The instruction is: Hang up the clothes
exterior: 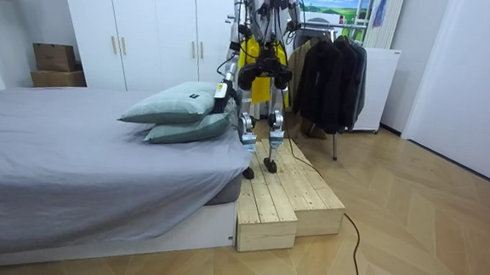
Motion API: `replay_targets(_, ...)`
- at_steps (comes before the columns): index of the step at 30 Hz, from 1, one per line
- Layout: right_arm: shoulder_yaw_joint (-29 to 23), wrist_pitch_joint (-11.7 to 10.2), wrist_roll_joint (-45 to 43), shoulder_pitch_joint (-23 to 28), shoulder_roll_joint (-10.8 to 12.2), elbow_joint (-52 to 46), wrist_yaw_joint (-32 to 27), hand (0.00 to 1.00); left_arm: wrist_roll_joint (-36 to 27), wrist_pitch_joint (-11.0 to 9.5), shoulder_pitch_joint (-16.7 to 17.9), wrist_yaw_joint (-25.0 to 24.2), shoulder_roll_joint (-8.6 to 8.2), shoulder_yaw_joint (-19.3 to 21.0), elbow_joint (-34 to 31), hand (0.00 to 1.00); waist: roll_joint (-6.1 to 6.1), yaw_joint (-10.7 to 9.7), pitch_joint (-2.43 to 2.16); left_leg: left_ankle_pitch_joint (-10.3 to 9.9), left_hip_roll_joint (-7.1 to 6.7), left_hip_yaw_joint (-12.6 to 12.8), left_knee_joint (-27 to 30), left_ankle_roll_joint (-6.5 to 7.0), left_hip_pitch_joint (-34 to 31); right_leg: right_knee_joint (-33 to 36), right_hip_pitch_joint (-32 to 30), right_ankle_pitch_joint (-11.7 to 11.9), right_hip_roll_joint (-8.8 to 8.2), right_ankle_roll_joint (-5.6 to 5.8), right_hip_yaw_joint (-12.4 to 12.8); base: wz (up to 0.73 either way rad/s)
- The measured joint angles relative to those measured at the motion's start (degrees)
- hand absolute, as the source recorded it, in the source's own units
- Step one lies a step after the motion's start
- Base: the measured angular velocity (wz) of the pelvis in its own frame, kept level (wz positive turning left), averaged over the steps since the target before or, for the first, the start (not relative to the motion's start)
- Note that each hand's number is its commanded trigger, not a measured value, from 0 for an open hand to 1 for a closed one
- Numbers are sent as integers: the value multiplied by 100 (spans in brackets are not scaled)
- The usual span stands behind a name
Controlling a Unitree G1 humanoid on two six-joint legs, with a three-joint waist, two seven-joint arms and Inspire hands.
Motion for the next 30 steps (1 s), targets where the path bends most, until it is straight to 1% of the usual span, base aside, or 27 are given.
replay_targets(1,0,12,32,0,-1,29,2,100,0,0,21,-25,0,-1,-27,0,0,0,0,2,-3,-3,-6,-1,-1,0,-1,-5,-3,-2,-5,4)
replay_targets(4,0,50,499,-110,-81,374,51,100,2,-1,43,-84,1,-2,-41,0,-15,2,-11,26,-32,-44,-51,3,0,16,-12,-40,-31,-1,-42,7)
replay_targets(6,0,86,793,-322,-182,743,50,100,2,-1,41,-121,16,-9,-48,0,-36,-4,-16,72,-68,-96,-108,13,1,13,-18,-46,-59,4,-79,10)
replay_targets(8,0,86,865,-460,-229,1008,50,100,3,-3,58,-168,27,-3,-74,0,-36,5,-16,75,-73,-118,-108,14,1,6,-8,-46,-62,5,-92,6)
replay_targets(10,0,85,924,-546,-289,1283,53,100,5,-16,86,-200,41,0,-80,0,-44,20,-19,75,-78,-142,-106,15,3,2,7,-47,-70,6,-112,5)
replay_targets(15,1,87,1016,-554,-369,1624,45,100,3,-19,118,-231,58,-2,-84,0,-75,41,-18,79,-85,-145,-101,21,10,7,9,-57,-77,10,-110,1)
replay_targets(19,1,86,1037,-554,-407,1742,45,100,6,-20,128,-254,61,-4,-84,0,-78,42,-17,89,-84,-141,-100,20,25,15,8,-66,-78,4,-110,0)
replay_targets(23,2,86,1035,-556,-443,1759,59,100,23,-25,165,-420,120,-3,-84,0,-87,64,-11,98,-86,-139,-105,14,55,63,6,-100,-79,-6,-102,0)
replay_targets(25,3,86,1035,-615,-477,1870,87,100,182,-28,181,-500,136,1,-83,0,-88,83,-11,98,-92,-140,-106,14,81,113,5,-127,-86,-5,-96,0)
replay_targets(27,11,86,1038,-807,-555,2162,120,100,364,-29,183,-600,158,3,-83,0,-88,117,-11,100,-94,-143,-108,10,90,126,4,-129,-87,-5,-94,0)
replay_targets(30,125,87,1037,-903,-641,2294,116,100,515,-32,187,-685,170,3,-81,0,-98,150,-12,101,-100,-145,-108,9,95,162,-12,-141,-95,-9,-91,0)
